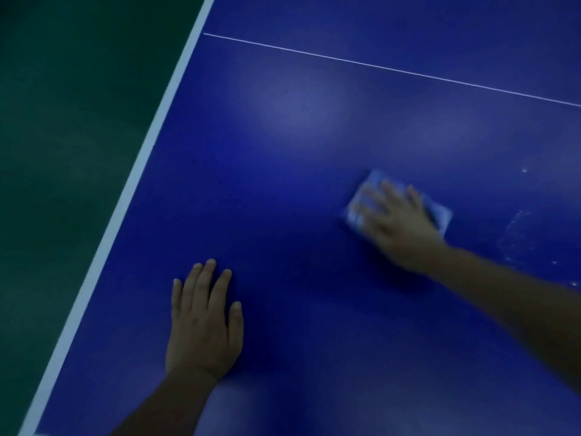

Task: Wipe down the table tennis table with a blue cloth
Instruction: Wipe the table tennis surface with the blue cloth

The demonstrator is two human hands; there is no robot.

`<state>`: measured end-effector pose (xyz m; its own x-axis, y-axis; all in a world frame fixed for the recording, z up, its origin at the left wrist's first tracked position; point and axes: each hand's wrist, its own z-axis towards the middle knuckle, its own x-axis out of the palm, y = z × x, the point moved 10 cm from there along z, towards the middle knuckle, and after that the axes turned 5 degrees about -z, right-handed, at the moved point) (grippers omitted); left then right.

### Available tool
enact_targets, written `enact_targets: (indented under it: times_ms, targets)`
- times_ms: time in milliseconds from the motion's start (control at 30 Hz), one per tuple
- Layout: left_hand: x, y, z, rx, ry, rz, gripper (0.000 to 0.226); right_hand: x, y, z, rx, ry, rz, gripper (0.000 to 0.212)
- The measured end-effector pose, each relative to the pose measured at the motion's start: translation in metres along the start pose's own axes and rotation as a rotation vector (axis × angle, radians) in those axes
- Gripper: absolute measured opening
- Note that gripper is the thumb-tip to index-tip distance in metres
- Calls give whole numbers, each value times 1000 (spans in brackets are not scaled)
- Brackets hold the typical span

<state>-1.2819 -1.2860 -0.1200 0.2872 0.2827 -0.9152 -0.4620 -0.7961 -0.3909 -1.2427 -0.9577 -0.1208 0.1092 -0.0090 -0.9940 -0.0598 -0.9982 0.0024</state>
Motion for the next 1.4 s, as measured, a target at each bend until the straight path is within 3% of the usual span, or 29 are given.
enact_targets:
  times_ms: [67, 133, 233, 333, 500, 567, 600, 700, 733, 800, 900, 1000, 1067, 1167, 1233, 1300, 1400]
  targets:
    - [0, 1, 0, 3, -9, -1, 57, -12, -56, 55, 261, -21, 60, 52]
    - [1, 3, 0, 1, -12, -1, 56, -22, -63, 106, 287, -36, 94, 48]
    - [-1, 2, 0, 3, -12, -17, 54, -18, 10, 149, 72, -4, 66, 51]
    - [-1, 2, 0, 4, -1, -20, 55, -2, 115, 101, -435, 8, -70, 51]
    - [1, 2, 0, 11, -1, -5, 55, 12, 78, -15, -499, 57, 16, 49]
    - [2, 3, 0, 15, -8, 2, 55, 9, 28, -27, -389, 13, -37, 48]
    - [2, 4, -1, 15, -4, 7, 55, 8, -10, -25, -227, 12, -53, 47]
    - [4, 3, -1, 16, 9, 25, 56, -12, -119, -29, 512, -23, 49, 60]
    - [4, 3, -1, 14, 11, 29, 57, -12, -117, -34, 594, -5, 101, 60]
    - [5, 4, -1, 13, 19, 31, 58, 3, -53, -72, 447, 12, 2, 57]
    - [5, 3, 0, 14, 22, 35, 61, 33, 91, -179, -65, 81, -53, 47]
    - [7, 3, -1, 7, 28, 25, 63, 30, 104, -204, -320, 150, -14, 44]
    - [6, 3, -1, 4, 28, 27, 64, 21, 56, -156, -219, 101, -56, 47]
    - [5, 2, -1, 12, 20, 37, 64, 3, -57, -89, 386, 10, 56, 49]
    - [5, 0, -2, 19, 14, 42, 64, 0, -83, -81, 636, -36, 104, 51]
    - [5, 0, -2, 25, 17, 34, 66, 3, -57, -89, 675, -45, 90, 54]
    - [5, 1, -2, 40, 32, 13, 72, 18, 67, -150, 428, -35, 52, 52]
